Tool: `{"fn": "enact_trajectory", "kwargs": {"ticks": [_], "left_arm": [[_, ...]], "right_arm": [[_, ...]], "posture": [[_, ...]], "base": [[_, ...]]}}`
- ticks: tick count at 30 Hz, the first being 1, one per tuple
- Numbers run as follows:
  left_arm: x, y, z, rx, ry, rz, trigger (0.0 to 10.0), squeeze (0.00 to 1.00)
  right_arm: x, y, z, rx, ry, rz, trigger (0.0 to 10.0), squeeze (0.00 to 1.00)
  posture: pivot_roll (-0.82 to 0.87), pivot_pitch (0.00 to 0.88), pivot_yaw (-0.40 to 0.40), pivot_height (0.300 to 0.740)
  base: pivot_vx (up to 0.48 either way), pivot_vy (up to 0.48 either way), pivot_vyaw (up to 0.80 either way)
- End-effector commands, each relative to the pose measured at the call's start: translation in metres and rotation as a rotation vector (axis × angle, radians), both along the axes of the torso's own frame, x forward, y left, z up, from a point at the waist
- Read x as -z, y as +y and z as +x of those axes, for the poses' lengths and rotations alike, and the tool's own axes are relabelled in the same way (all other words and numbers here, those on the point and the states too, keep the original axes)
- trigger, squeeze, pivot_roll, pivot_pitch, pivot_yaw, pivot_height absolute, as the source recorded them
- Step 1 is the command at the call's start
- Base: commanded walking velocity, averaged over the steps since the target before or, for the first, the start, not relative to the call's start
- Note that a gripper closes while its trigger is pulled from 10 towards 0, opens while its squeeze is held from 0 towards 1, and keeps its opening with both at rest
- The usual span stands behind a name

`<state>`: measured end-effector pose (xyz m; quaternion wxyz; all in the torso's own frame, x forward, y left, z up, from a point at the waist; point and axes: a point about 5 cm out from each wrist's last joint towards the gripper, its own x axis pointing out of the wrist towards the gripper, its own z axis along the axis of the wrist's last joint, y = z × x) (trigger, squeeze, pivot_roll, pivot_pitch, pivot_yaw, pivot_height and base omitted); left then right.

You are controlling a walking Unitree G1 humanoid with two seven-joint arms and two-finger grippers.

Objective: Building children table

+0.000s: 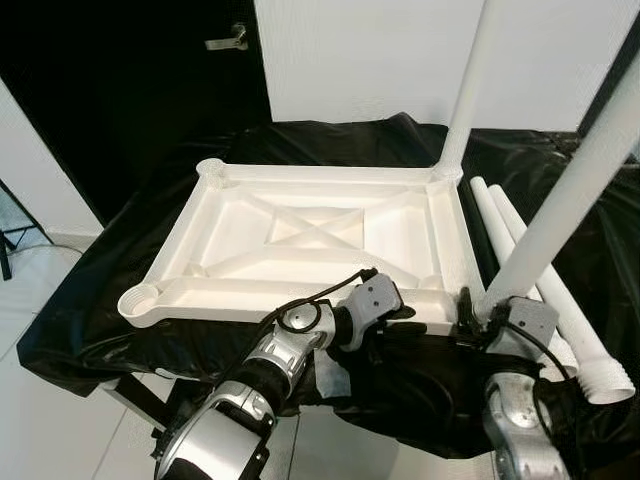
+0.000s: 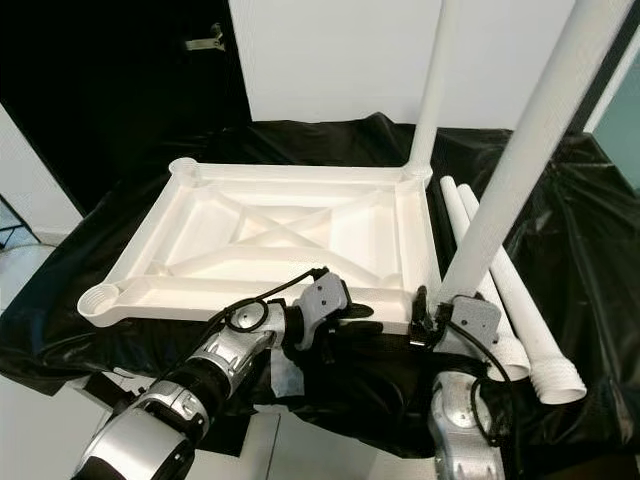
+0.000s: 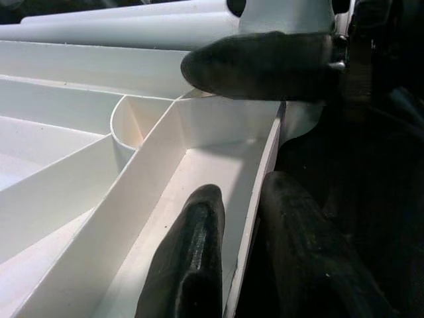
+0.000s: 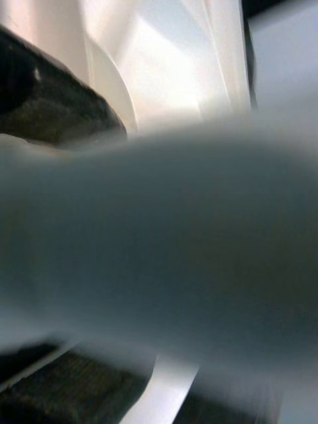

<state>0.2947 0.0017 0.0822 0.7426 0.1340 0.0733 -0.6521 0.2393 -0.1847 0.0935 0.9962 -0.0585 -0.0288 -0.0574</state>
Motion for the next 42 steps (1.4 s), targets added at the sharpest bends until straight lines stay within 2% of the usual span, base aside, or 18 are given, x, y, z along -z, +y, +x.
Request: {"fn": "enact_trajectory", "kwargs": {"ticks": [1, 3, 4, 6, 10, 13, 14, 15, 16, 19, 30, 33, 36, 38, 39, 40, 41, 42], "left_arm": [[0.037, 0.009, -0.021, 0.048, 0.152, 0.121, 10.0, 0.0], [0.037, 0.009, -0.021, 0.048, 0.152, 0.121, 10.0, 0.0], [0.038, 0.009, -0.021, 0.048, 0.154, 0.121, 10.0, 0.0], [0.039, 0.008, -0.023, 0.05, 0.157, 0.119, 10.0, 0.0], [0.039, 0.007, -0.023, 0.048, 0.159, 0.115, 10.0, 0.0], [0.038, 0.007, -0.023, 0.046, 0.159, 0.115, 10.0, 0.0], [0.039, 0.008, -0.023, 0.045, 0.159, 0.114, 10.0, 0.0], [0.039, 0.008, -0.023, 0.045, 0.159, 0.114, 10.0, 0.0], [0.039, 0.008, -0.023, 0.044, 0.16, 0.115, 10.0, 0.0], [0.039, 0.008, -0.023, 0.043, 0.159, 0.116, 10.0, 0.0], [0.038, 0.009, -0.021, 0.044, 0.156, 0.119, 10.0, 0.0], [0.038, 0.01, -0.021, 0.049, 0.154, 0.124, 10.0, 0.0], [0.037, 0.009, -0.021, 0.054, 0.151, 0.125, 10.0, 0.0], [0.036, 0.008, -0.02, 0.055, 0.15, 0.124, 10.0, 0.0], [0.036, 0.009, -0.02, 0.052, 0.149, 0.124, 10.0, 0.0], [0.036, 0.009, -0.02, 0.052, 0.149, 0.124, 10.0, 0.0], [0.036, 0.009, -0.019, 0.049, 0.148, 0.124, 10.0, 0.0], [0.036, 0.009, -0.019, 0.049, 0.148, 0.124, 10.0, 0.0]], "right_arm": [[0.005, 0.014, 0.003, -0.121, 0.032, -0.001, 10.0, 1.0], [0.005, 0.014, 0.003, -0.121, 0.032, -0.001, 10.0, 1.0], [0.005, 0.016, 0.004, -0.228, 0.042, -0.036, 10.0, 0.0], [0.005, 0.004, 0.005, -0.395, 0.09, -0.102, 10.0, 0.0], [0.002, -0.013, 0.005, -0.486, 0.141, -0.14, 10.0, 0.0], [0.0, -0.02, 0.006, -0.506, 0.155, -0.152, 10.0, 0.0], [-0.003, -0.025, 0.005, -0.535, 0.165, -0.158, 2.0, 0.0], [-0.003, -0.025, 0.005, -0.535, 0.165, -0.158, 2.0, 0.0], [-0.004, -0.028, 0.004, -0.577, 0.185, -0.152, 0.0, 0.0], [0.004, -0.025, -0.005, -0.698, 0.28, -0.179, 0.0, 0.0], [0.01, -0.024, -0.006, -0.715, 0.32, -0.159, 0.0, 0.0], [0.016, -0.015, -0.006, -0.723, 0.334, -0.123, 0.0, 0.0], [0.024, 0.004, -0.008, -0.659, 0.303, -0.076, 0.0, 0.0], [0.026, 0.008, -0.01, -0.639, 0.291, -0.075, 0.0, 0.0], [0.029, 0.011, -0.014, -0.546, 0.261, -0.068, 0.0, 0.0], [0.029, 0.011, -0.014, -0.546, 0.261, -0.068, 0.0, 0.0], [0.032, 0.012, -0.018, -0.438, 0.228, -0.049, 0.0, 0.0], [0.032, 0.012, -0.018, -0.438, 0.228, -0.049, 0.0, 0.0]], "posture": [[-0.14, 0.0, 0.026, 0.74], [-0.14, 0.0, 0.026, 0.74], [-0.15, 0.0, 0.027, 0.74], [-0.15, 0.0, 0.023, 0.74], [-0.15, 0.0, 0.021, 0.74], [-0.15, 0.0, 0.021, 0.74], [-0.15, 0.0, 0.022, 0.74], [-0.15, 0.0, 0.022, 0.74], [-0.15, 0.0, 0.024, 0.74], [-0.15, 0.0, 0.025, 0.74], [-0.15, 0.0, 0.038, 0.74], [-0.16, 0.0, 0.045, 0.74], [-0.15, 0.0, 0.044, 0.74], [-0.15, 0.0, 0.044, 0.74], [-0.15, 0.0, 0.04, 0.74], [-0.15, 0.0, 0.04, 0.74], [-0.15, 0.0, 0.039, 0.74], [-0.15, 0.0, 0.039, 0.74]], "base": [[0.0, 0.0, 0.0], [0.0, 0.0, 0.0], [0.0, 0.0, 0.0], [0.0, 0.0, 0.0], [0.0, 0.0, 0.0], [0.0, 0.0, 0.0], [0.0, 0.0, 0.0], [0.0, 0.0, 0.0], [0.0, 0.0, 0.0], [0.0, 0.0, 0.0], [0.0, 0.0, 0.0], [0.0, 0.0, 0.0], [0.0, 0.0, 0.0], [0.0, 0.0, 0.0], [0.0, 0.0, 0.0], [0.0, 0.0, 0.0], [0.0, 0.0, 0.0], [0.0, 0.0, 0.0]]}}
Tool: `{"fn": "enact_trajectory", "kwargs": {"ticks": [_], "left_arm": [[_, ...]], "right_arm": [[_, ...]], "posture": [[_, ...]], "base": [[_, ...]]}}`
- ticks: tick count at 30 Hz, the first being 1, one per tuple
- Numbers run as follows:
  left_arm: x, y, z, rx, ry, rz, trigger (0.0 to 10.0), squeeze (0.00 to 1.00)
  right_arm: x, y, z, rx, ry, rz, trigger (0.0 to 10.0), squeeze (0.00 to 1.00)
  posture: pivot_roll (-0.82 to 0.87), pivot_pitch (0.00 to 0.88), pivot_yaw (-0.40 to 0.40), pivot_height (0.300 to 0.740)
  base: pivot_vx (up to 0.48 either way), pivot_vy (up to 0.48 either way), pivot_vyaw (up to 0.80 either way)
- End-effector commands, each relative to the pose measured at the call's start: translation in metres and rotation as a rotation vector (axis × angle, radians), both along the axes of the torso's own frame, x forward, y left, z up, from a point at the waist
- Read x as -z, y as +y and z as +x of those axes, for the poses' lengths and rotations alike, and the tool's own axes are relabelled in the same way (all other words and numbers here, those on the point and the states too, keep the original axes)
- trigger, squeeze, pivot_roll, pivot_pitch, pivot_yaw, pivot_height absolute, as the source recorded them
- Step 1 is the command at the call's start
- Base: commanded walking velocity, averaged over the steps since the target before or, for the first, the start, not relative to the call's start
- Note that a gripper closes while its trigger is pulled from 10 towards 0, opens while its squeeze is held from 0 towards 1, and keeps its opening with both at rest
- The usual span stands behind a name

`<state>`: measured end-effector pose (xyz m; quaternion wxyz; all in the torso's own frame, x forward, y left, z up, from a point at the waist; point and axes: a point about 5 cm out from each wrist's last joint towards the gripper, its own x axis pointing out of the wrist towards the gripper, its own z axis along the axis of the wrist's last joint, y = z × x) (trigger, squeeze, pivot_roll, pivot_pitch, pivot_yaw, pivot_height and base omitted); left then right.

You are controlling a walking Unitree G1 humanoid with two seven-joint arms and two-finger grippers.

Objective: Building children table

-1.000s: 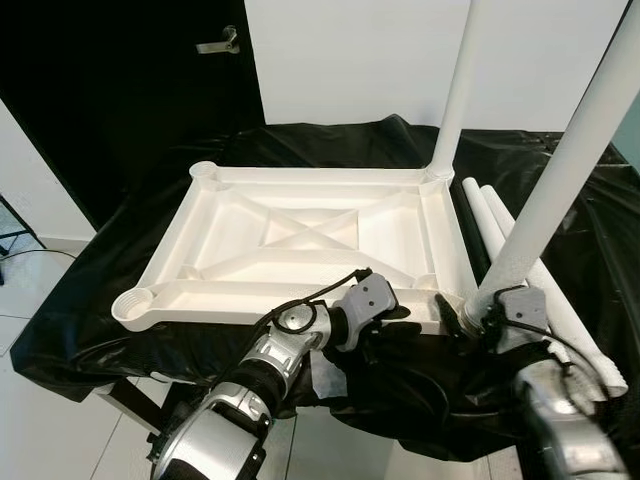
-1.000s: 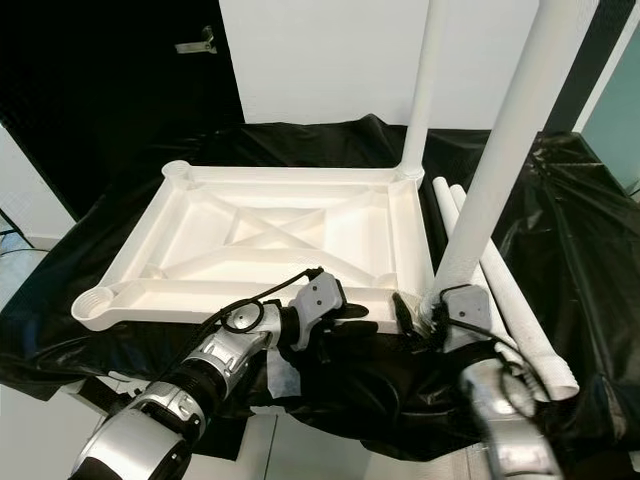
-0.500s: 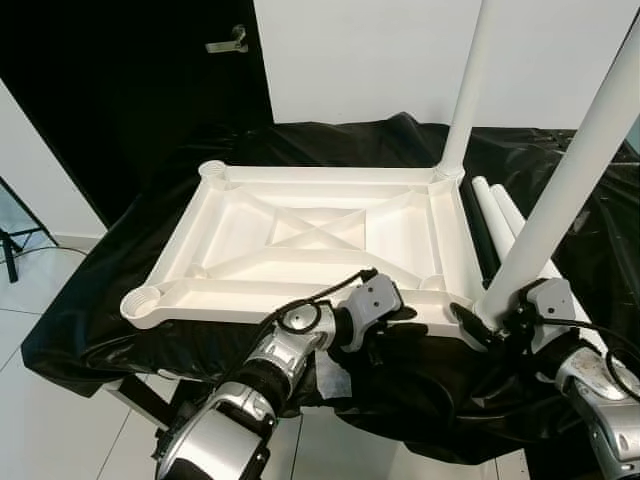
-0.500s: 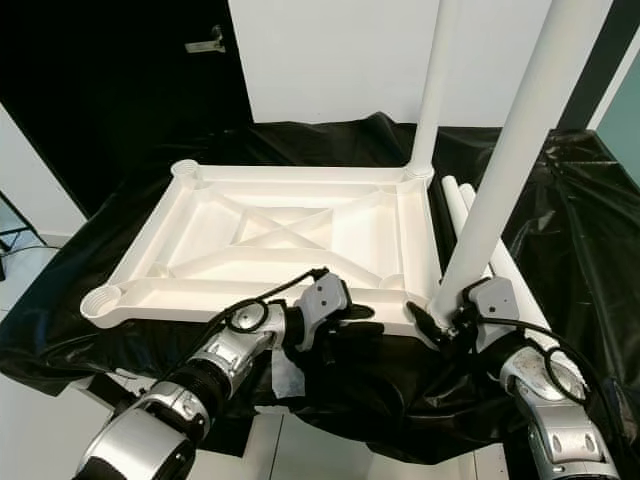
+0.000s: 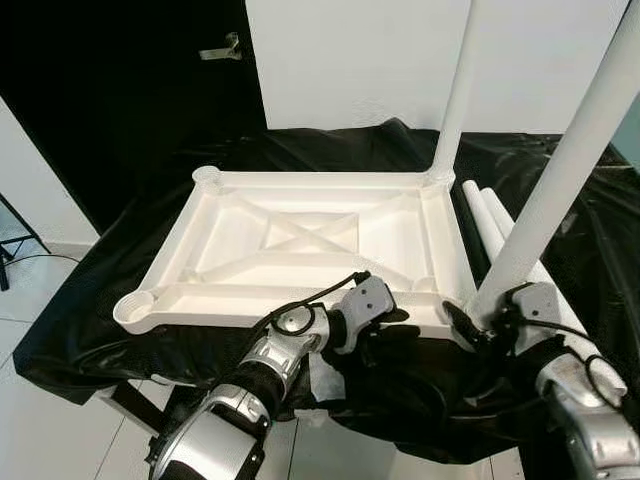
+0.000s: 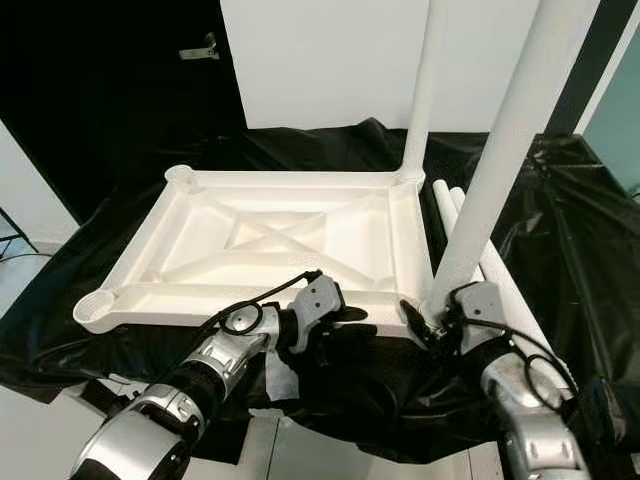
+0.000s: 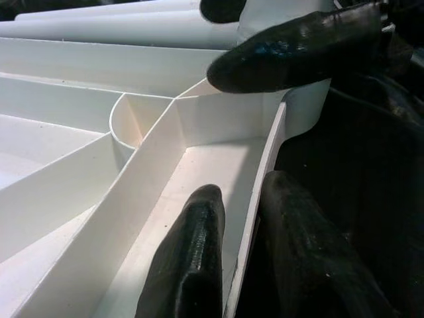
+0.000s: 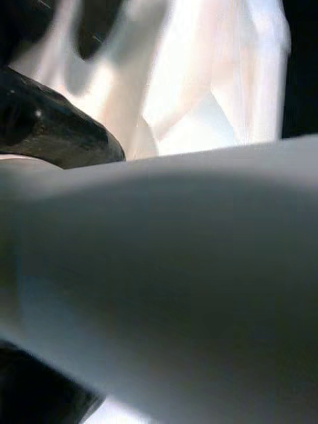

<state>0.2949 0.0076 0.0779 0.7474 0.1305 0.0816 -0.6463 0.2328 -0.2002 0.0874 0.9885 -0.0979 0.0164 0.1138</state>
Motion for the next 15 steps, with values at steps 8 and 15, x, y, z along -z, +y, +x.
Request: {"fn": "enact_trajectory", "kwargs": {"ticks": [8, 15], "left_arm": [[0.034, 0.006, -0.021, 0.065, 0.137, 0.118, 10.0, 0.0], [0.034, 0.002, -0.022, 0.07, 0.139, 0.115, 10.0, 0.0]], "right_arm": [[0.025, 0.009, -0.016, 0.294, 0.022, 0.07, 0.0, 0.0], [0.029, -0.006, -0.007, 0.635, 0.025, 0.128, 0.0, 0.0]], "posture": [[-0.15, 0.0, 0.036, 0.74], [-0.14, 0.0, 0.034, 0.74]], "base": [[0.0, 0.0, 0.0], [0.0, 0.0, 0.0]]}}
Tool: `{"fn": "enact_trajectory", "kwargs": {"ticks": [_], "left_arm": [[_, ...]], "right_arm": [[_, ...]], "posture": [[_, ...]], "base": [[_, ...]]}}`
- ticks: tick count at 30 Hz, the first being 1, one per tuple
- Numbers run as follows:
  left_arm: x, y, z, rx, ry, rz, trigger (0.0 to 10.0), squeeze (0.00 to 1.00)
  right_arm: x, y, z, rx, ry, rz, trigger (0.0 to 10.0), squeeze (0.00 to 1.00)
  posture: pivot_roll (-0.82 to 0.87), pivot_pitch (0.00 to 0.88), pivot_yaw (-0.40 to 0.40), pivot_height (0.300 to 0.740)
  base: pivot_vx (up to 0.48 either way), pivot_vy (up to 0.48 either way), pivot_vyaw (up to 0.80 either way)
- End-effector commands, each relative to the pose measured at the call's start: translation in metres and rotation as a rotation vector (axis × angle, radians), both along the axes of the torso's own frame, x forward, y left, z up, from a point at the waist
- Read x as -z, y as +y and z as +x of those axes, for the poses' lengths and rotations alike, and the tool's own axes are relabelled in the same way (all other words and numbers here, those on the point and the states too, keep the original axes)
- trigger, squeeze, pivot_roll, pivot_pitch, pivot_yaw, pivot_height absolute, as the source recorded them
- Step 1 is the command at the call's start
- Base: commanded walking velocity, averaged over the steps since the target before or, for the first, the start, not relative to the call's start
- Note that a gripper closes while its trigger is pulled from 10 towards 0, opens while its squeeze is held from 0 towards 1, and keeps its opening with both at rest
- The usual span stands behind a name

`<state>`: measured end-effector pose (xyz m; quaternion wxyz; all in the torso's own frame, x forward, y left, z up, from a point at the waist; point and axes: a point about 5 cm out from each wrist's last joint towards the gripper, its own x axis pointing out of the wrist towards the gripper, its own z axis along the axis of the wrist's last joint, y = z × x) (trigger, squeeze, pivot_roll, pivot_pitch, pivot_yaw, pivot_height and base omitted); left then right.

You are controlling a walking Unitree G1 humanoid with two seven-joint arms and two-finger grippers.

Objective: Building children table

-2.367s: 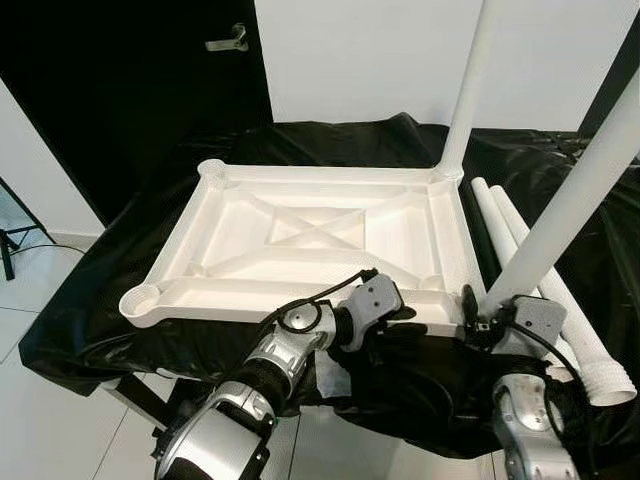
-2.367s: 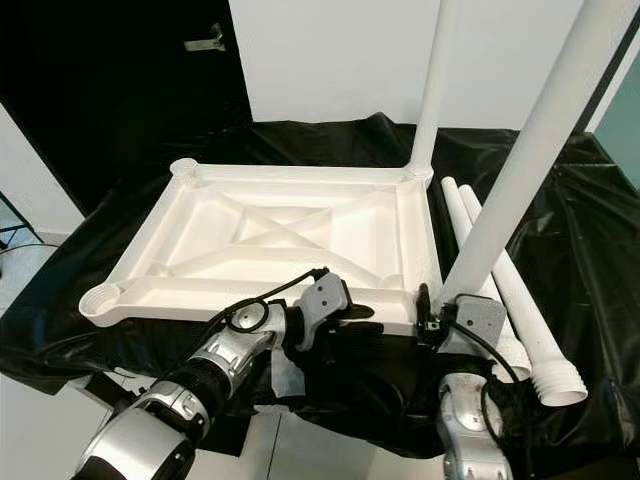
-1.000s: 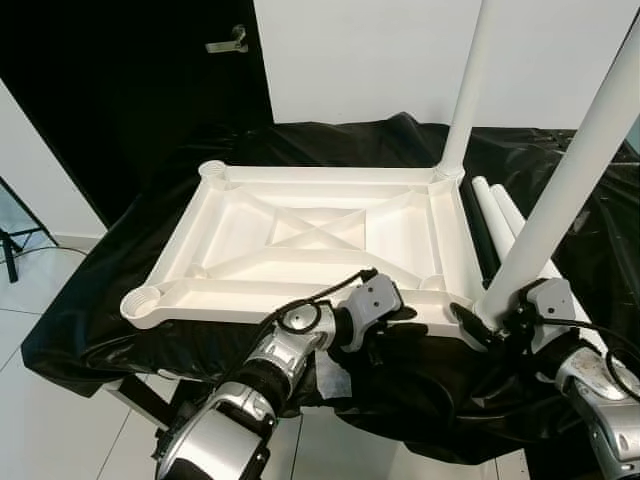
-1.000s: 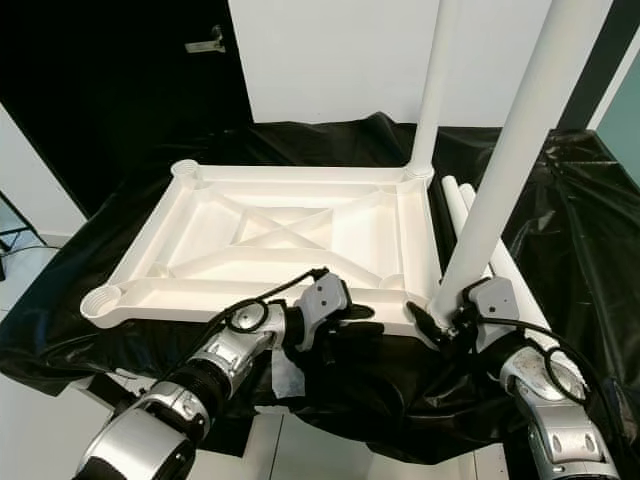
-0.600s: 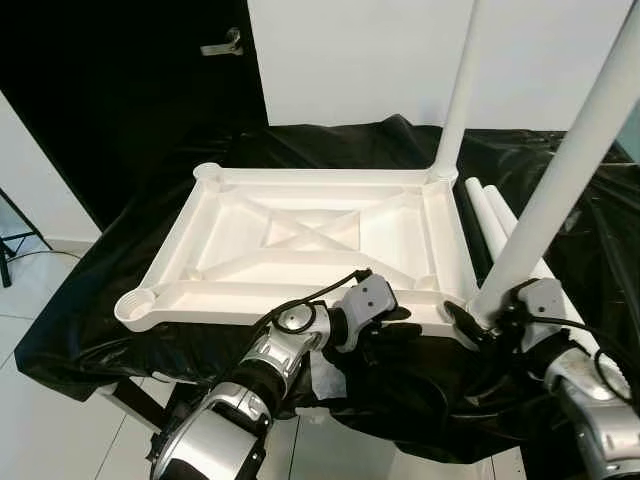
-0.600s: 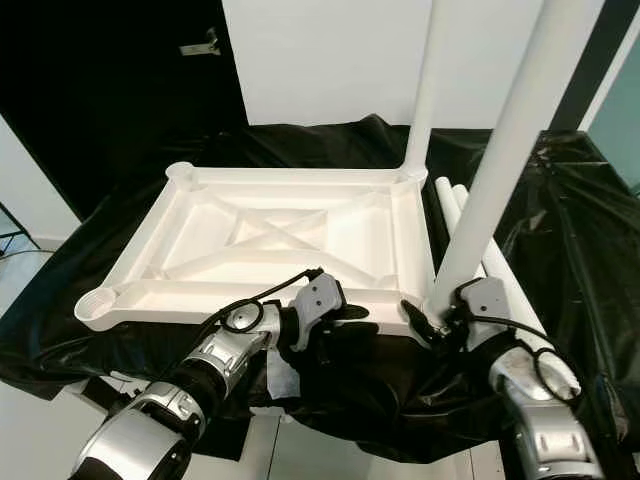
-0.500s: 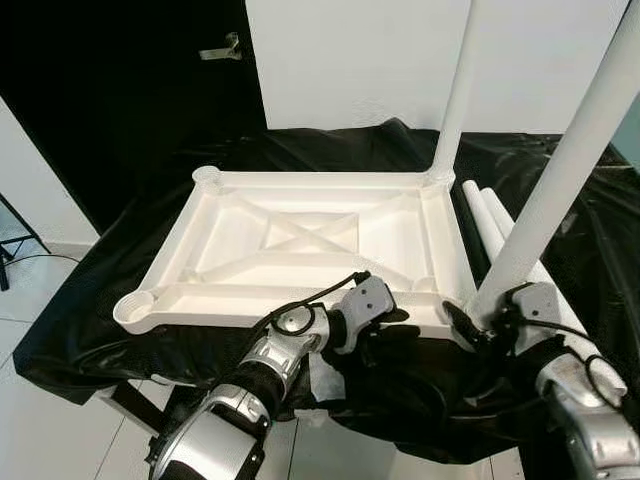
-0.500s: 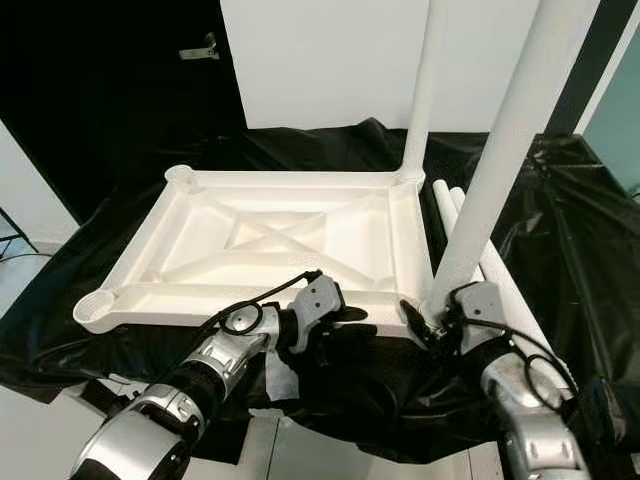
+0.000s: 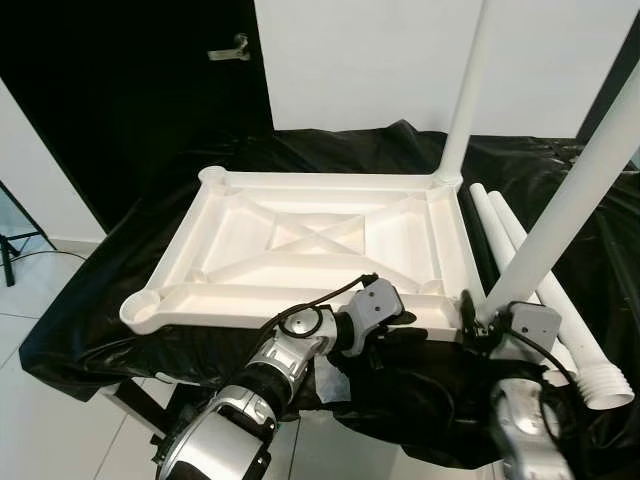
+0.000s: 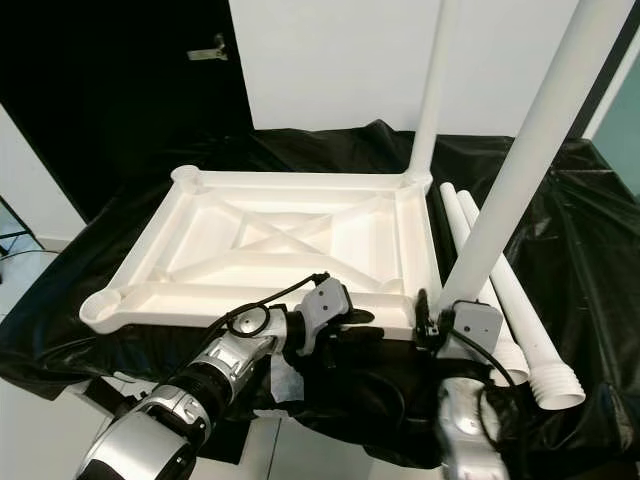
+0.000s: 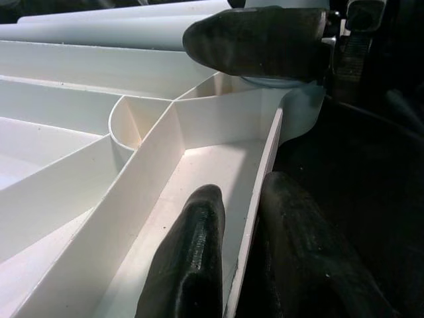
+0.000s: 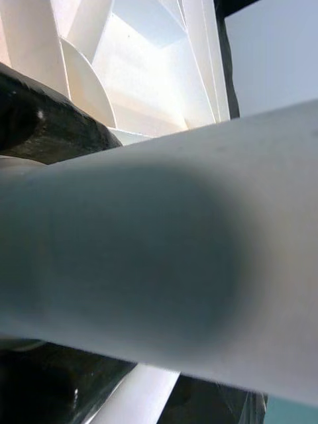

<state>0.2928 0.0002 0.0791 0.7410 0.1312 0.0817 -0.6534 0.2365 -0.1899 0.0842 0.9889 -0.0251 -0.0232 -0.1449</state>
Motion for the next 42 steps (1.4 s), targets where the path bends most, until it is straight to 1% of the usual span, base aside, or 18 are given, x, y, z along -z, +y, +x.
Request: {"fn": "enact_trajectory", "kwargs": {"ticks": [1, 6, 7, 8, 9, 10, 11, 12, 17, 18, 19, 20, 25, 26, 32, 39, 40, 42], "left_arm": [[0.035, 0.01, -0.02, 0.051, 0.135, 0.115, 10.0, 0.0], [0.034, 0.011, -0.018, 0.044, 0.132, 0.116, 10.0, 0.0], [0.034, 0.012, -0.018, 0.043, 0.132, 0.116, 10.0, 0.0], [0.034, 0.012, -0.018, 0.043, 0.132, 0.116, 10.0, 0.0], [0.035, 0.013, -0.018, 0.042, 0.131, 0.117, 10.0, 0.0], [0.035, 0.014, -0.018, 0.042, 0.131, 0.119, 10.0, 0.0], [0.035, 0.014, -0.018, 0.042, 0.131, 0.119, 10.0, 0.0], [0.035, 0.014, -0.018, 0.041, 0.13, 0.12, 10.0, 0.0], [0.035, 0.014, -0.018, 0.043, 0.129, 0.124, 10.0, 0.0], [0.035, 0.014, -0.018, 0.045, 0.128, 0.125, 10.0, 0.0], [0.034, 0.013, -0.018, 0.048, 0.127, 0.124, 10.0, 0.0], [0.034, 0.013, -0.018, 0.049, 0.127, 0.124, 10.0, 0.0], [0.035, 0.013, -0.018, 0.051, 0.128, 0.123, 10.0, 0.0], [0.035, 0.014, -0.019, 0.054, 0.129, 0.127, 10.0, 0.0], [0.037, 0.016, -0.02, 0.059, 0.13, 0.134, 10.0, 0.0], [0.036, 0.015, -0.02, 0.06, 0.13, 0.133, 10.0, 0.0], [0.036, 0.015, -0.02, 0.06, 0.13, 0.131, 10.0, 0.0], [0.037, 0.016, -0.02, 0.05, 0.133, 0.129, 10.0, 0.0]], "right_arm": [[0.025, -0.017, -0.01, 0.112, 0.144, 0.026, 0.0, 0.0], [0.026, -0.015, -0.01, 0.107, 0.15, 0.004, 0.0, 0.0], [0.024, -0.016, -0.008, 0.088, 0.149, -0.019, 1.9, 0.0], [0.024, -0.016, -0.008, 0.088, 0.149, -0.019, 1.9, 0.0], [0.023, -0.016, -0.007, 0.058, 0.147, -0.046, 10.0, 0.0], [0.02, -0.017, -0.006, 0.028, 0.136, -0.073, 10.0, 0.32], [0.02, -0.017, -0.006, 0.028, 0.136, -0.073, 10.0, 0.32], [0.018, -0.017, -0.004, -0.008, 0.121, -0.076, 10.0, 1.0], [0.007, -0.017, 0.003, -0.113, 0.081, -0.108, 10.0, 1.0], [0.004, -0.015, 0.004, -0.195, 0.08, -0.178, 10.0, 0.71], [0.003, -0.015, 0.002, -0.287, 0.096, -0.23, 10.0, 0.0], [0.003, -0.016, 0.0, -0.356, 0.116, -0.258, 10.0, 0.0], [0.003, -0.018, -0.002, -0.409, 0.134, -0.267, 10.0, 0.0], [0.003, -0.026, -0.007, -0.47, 0.164, -0.258, 10.0, 0.0], [-0.003, -0.044, -0.011, -0.59, 0.215, -0.252, 10.0, 0.0], [-0.004, -0.046, -0.011, -0.617, 0.218, -0.247, 10.0, 0.0], [-0.005, -0.046, -0.01, -0.636, 0.218, -0.237, 0.0, 0.0], [-0.005, -0.042, -0.01, -0.672, 0.216, -0.186, 0.0, 0.0]], "posture": [[-0.14, 0.0, 0.034, 0.74], [-0.14, 0.0, 0.032, 0.74], [-0.14, 0.0, 0.032, 0.74], [-0.14, 0.0, 0.032, 0.74], [-0.14, 0.0, 0.033, 0.74], [-0.14, 0.0, 0.032, 0.74], [-0.14, 0.0, 0.032, 0.74], [-0.14, 0.0, 0.032, 0.74], [-0.14, 0.0, 0.033, 0.74], [-0.14, 0.0, 0.035, 0.74], [-0.15, 0.0, 0.041, 0.74], [-0.15, 0.0, 0.041, 0.74], [-0.15, 0.0, 0.041, 0.74], [-0.16, 0.0, 0.043, 0.74], [-0.16, 0.0, 0.048, 0.74], [-0.16, 0.0, 0.049, 0.74], [-0.16, 0.0, 0.049, 0.74], [-0.14, 0.0, 0.035, 0.74]], "base": [[0.0, 0.0, 0.0], [0.0, 0.0, 0.0], [0.0, 0.0, 0.0], [0.0, 0.0, 0.0], [0.0, 0.0, 0.0], [0.0, 0.0, 0.0], [0.0, 0.0, 0.0], [0.0, 0.0, 0.0], [0.0, 0.0, 0.0], [0.0, 0.0, 0.0], [0.0, 0.0, 0.0], [0.0, 0.0, 0.0], [0.0, 0.0, 0.0], [0.0, 0.0, 0.0], [0.0, 0.0, 0.0], [0.0, 0.0, 0.0], [0.0, 0.0, 0.0], [0.0, 0.0, 0.0]]}}
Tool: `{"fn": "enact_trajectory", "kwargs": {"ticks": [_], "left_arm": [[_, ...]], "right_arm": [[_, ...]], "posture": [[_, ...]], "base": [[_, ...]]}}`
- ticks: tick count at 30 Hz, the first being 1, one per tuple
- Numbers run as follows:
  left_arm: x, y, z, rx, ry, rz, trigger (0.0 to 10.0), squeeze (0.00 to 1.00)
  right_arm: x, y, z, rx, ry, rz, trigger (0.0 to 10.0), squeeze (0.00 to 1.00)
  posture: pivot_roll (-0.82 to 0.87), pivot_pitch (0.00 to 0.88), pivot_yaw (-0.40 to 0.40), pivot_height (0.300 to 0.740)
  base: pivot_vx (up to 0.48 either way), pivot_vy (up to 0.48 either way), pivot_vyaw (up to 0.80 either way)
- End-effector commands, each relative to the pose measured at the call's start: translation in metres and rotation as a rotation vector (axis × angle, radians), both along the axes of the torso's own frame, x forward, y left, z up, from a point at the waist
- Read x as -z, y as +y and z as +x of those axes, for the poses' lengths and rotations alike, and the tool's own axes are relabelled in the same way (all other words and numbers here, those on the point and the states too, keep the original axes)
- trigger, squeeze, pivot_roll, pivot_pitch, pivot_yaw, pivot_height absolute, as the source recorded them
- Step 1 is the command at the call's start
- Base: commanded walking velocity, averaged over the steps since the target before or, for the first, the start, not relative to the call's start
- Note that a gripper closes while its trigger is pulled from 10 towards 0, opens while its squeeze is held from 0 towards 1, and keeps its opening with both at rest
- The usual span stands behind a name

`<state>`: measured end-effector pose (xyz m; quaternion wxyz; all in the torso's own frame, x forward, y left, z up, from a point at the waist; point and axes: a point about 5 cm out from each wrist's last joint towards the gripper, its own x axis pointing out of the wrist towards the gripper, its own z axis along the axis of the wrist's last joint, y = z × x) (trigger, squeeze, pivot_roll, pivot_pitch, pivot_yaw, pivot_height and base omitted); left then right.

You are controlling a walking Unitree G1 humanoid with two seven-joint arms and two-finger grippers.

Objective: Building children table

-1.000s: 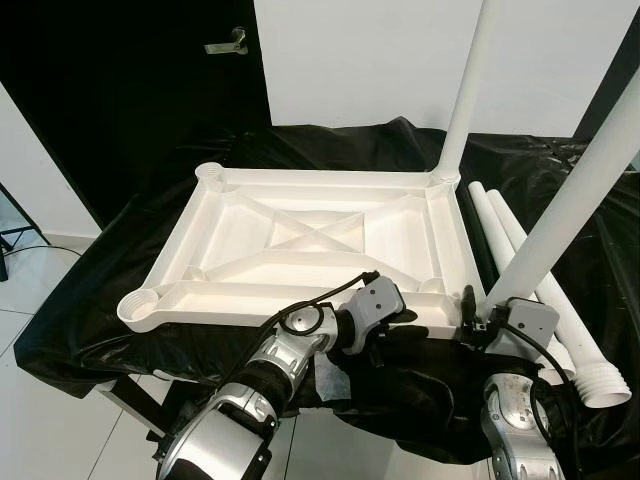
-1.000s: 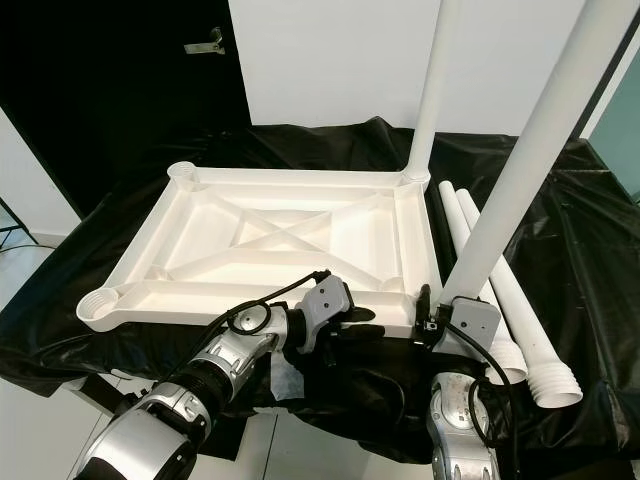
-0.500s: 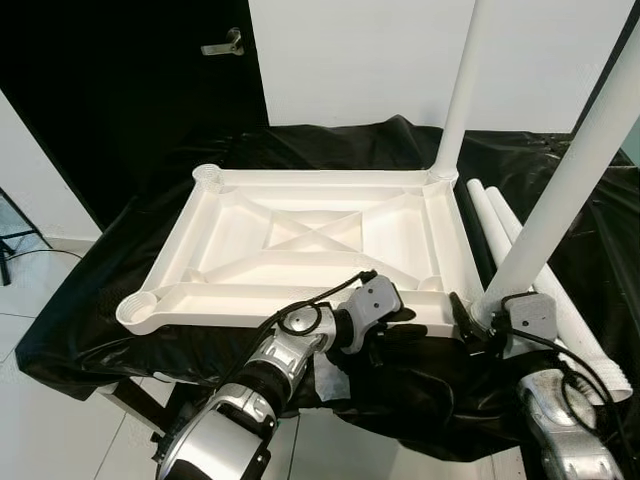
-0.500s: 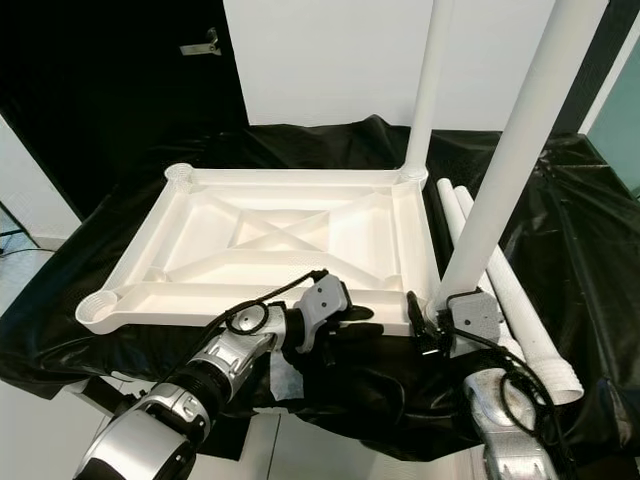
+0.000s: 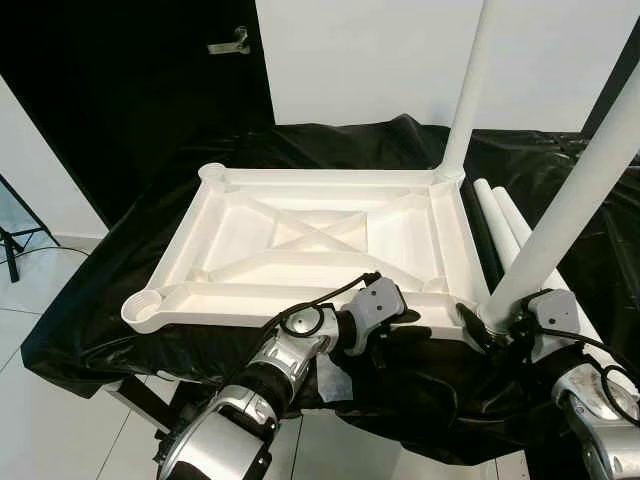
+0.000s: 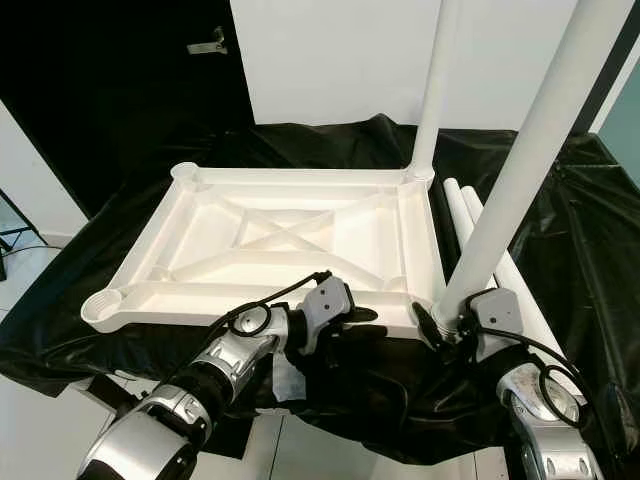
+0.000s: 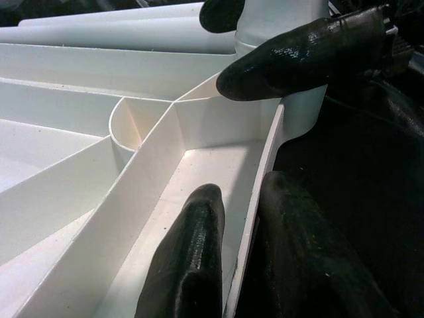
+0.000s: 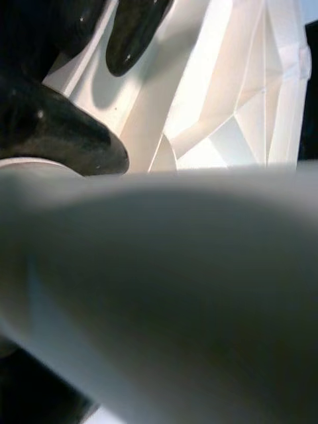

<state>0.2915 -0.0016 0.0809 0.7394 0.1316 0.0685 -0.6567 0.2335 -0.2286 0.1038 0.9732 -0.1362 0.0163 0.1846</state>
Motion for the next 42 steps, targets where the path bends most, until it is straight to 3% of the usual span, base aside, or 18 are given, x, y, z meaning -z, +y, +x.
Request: {"fn": "enact_trajectory", "kwargs": {"ticks": [1, 6, 8, 10, 14, 17, 19, 24, 25, 26, 27, 30, 31, 35, 36, 37, 38, 42], "left_arm": [[0.039, 0.018, -0.018, 0.04, 0.151, 0.147, 10.0, 0.0], [0.039, 0.019, -0.018, 0.031, 0.152, 0.145, 10.0, 0.0], [0.04, 0.019, -0.018, 0.021, 0.155, 0.14, 10.0, 0.0], [0.04, 0.019, -0.018, 0.021, 0.155, 0.14, 10.0, 0.0], [0.039, 0.018, -0.018, 0.02, 0.154, 0.135, 10.0, 0.0], [0.039, 0.018, -0.019, 0.016, 0.154, 0.133, 10.0, 0.0], [0.039, 0.019, -0.019, 0.007, 0.153, 0.13, 10.0, 0.0], [0.039, 0.02, -0.018, -0.002, 0.154, 0.124, 10.0, 0.0], [0.04, 0.021, -0.019, -0.006, 0.157, 0.125, 10.0, 0.0], [0.04, 0.021, -0.019, -0.006, 0.157, 0.125, 10.0, 0.0], [0.041, 0.022, -0.019, -0.008, 0.159, 0.125, 10.0, 0.0], [0.041, 0.022, -0.02, -0.007, 0.159, 0.127, 10.0, 0.0], [0.04, 0.019, -0.019, -0.003, 0.158, 0.129, 10.0, 0.0], [0.037, 0.014, -0.018, 0.016, 0.155, 0.12, 10.0, 0.0], [0.037, 0.014, -0.018, 0.024, 0.152, 0.127, 10.0, 0.0], [0.037, 0.014, -0.018, 0.024, 0.152, 0.127, 10.0, 0.0], [0.037, 0.015, -0.018, 0.031, 0.148, 0.139, 10.0, 0.0], [0.037, 0.017, -0.017, 0.04, 0.144, 0.152, 10.0, 0.0]], "right_arm": [[0.015, -0.003, -0.007, -0.007, 0.096, 0.013, 0.0, 0.0], [0.015, 0.001, -0.007, -0.031, 0.112, 0.056, 0.0, 0.0], [0.02, 0.012, -0.011, -0.017, 0.124, 0.185, 0.0, 0.0], [0.02, 0.012, -0.011, -0.017, 0.124, 0.185, 0.0, 0.0], [0.028, 0.025, -0.015, 0.188, 0.061, 0.304, 0.0, 0.0], [0.031, 0.03, -0.018, 0.287, 0.029, 0.311, 0.0, 0.0], [0.035, 0.033, -0.023, 0.449, -0.007, 0.299, 0.0, 0.0], [0.039, 0.03, -0.026, 0.541, -0.012, 0.28, 0.0, 0.0], [0.039, 0.027, -0.025, 0.584, -0.018, 0.269, 2.8, 0.0], [0.039, 0.027, -0.025, 0.584, -0.018, 0.269, 2.8, 0.0], [0.038, 0.025, -0.024, 0.614, -0.022, 0.263, 10.0, 0.0], [0.036, 0.024, -0.022, 0.631, -0.033, 0.253, 10.0, 0.0], [0.032, 0.026, -0.018, 0.619, -0.063, 0.244, 10.0, 1.0], [0.03, 0.027, -0.014, 0.551, -0.061, 0.245, 10.0, 1.0], [0.028, 0.028, -0.012, 0.512, -0.065, 0.236, 10.0, 0.88], [0.028, 0.028, -0.012, 0.512, -0.065, 0.236, 10.0, 0.88], [0.025, 0.028, -0.011, 0.465, -0.072, 0.226, 10.0, 0.0], [0.015, 0.026, -0.007, 0.318, -0.094, 0.178, 10.0, 0.0]], "posture": [[-0.14, 0.0, 0.035, 0.74], [-0.14, 0.0, 0.035, 0.74], [-0.14, 0.0, 0.034, 0.74], [-0.14, 0.0, 0.034, 0.74], [-0.12, 0.0, 0.024, 0.74], [-0.11, 0.0, 0.02, 0.74], [-0.1, 0.0, 0.014, 0.74], [-0.09, 0.0, 0.008, 0.74], [-0.1, 0.0, 0.008, 0.74], [-0.1, 0.0, 0.008, 0.74], [-0.1, 0.0, 0.008, 0.74], [-0.11, 0.0, 0.008, 0.74], [-0.11, 0.0, 0.018, 0.74], [-0.13, 0.0, 0.034, 0.74], [-0.15, 0.0, 0.044, 0.74], [-0.15, 0.0, 0.044, 0.74], [-0.15, 0.0, 0.046, 0.74], [-0.16, 0.0, 0.064, 0.74]], "base": [[0.0, 0.0, 0.0], [0.0, 0.0, 0.0], [0.0, 0.0, 0.0], [0.0, 0.0, 0.0], [0.0, 0.0, 0.0], [0.0, 0.0, 0.0], [0.0, 0.0, 0.0], [0.0, 0.0, 0.0], [0.0, 0.0, 0.0], [0.0, 0.0, 0.0], [0.0, 0.0, 0.0], [0.0, 0.0, 0.0], [0.0, 0.0, 0.0], [0.0, 0.0, 0.0], [0.0, 0.0, 0.0], [0.0, 0.0, 0.0], [0.0, 0.0, 0.0], [0.0, 0.0, 0.0]]}}
